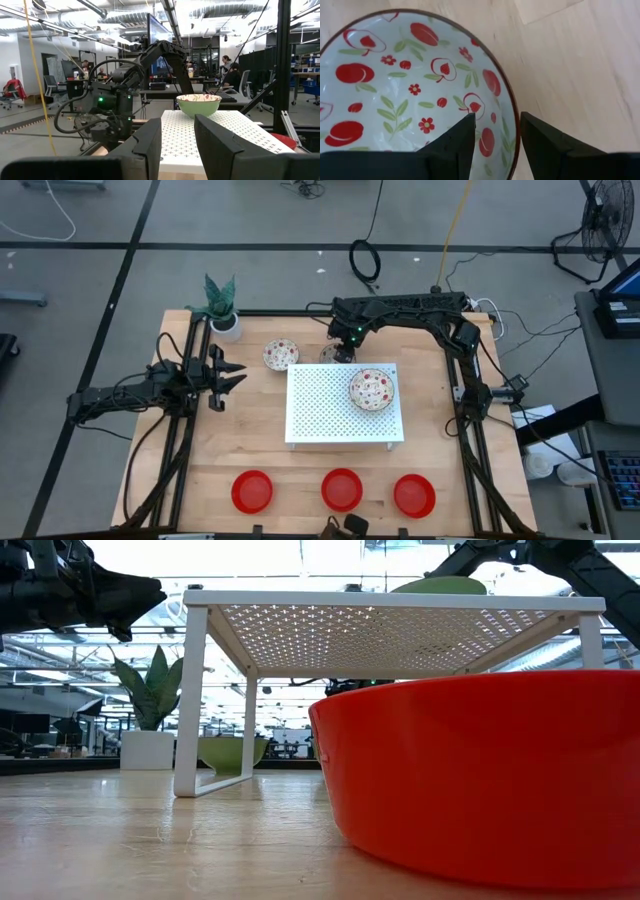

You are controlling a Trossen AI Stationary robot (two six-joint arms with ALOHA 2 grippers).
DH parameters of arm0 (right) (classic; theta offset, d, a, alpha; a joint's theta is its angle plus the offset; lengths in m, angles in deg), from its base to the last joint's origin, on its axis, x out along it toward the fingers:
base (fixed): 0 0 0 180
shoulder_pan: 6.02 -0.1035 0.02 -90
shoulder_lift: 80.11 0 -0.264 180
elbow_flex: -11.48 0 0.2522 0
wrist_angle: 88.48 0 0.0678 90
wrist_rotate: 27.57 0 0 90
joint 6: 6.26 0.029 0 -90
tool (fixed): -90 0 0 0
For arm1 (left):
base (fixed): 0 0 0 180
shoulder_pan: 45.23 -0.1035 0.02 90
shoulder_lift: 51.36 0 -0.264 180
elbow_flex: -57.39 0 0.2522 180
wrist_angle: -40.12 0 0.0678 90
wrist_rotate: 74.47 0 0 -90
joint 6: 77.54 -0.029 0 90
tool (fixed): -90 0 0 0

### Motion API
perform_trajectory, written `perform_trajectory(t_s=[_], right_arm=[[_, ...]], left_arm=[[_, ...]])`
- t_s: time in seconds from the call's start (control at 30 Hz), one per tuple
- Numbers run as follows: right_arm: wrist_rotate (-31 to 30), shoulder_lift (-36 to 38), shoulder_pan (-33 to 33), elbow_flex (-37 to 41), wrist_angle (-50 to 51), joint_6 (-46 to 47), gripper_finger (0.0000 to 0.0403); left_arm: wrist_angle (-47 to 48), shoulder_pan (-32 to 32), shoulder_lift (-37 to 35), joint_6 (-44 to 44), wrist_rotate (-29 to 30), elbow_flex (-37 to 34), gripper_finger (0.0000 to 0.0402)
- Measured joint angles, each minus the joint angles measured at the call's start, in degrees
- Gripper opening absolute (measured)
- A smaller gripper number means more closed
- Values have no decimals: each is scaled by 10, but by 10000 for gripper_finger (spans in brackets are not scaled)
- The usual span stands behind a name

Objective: Pick & Place Mini bowls
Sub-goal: Stack the right white patterned bowl on top of the white patterned bowl on the shelf

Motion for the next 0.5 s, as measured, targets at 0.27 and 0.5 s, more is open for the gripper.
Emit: perform_trajectory(t_s=[0.27, 0.5], right_arm=[[0, 0, 0, 0, -1, -43, 141], [0, 0, 0, 0, -13, -80, 141]], left_arm=[[0, 0, 0, 0, 0, 0, 120], [0, 0, 0, 0, 0, 0, 120]])
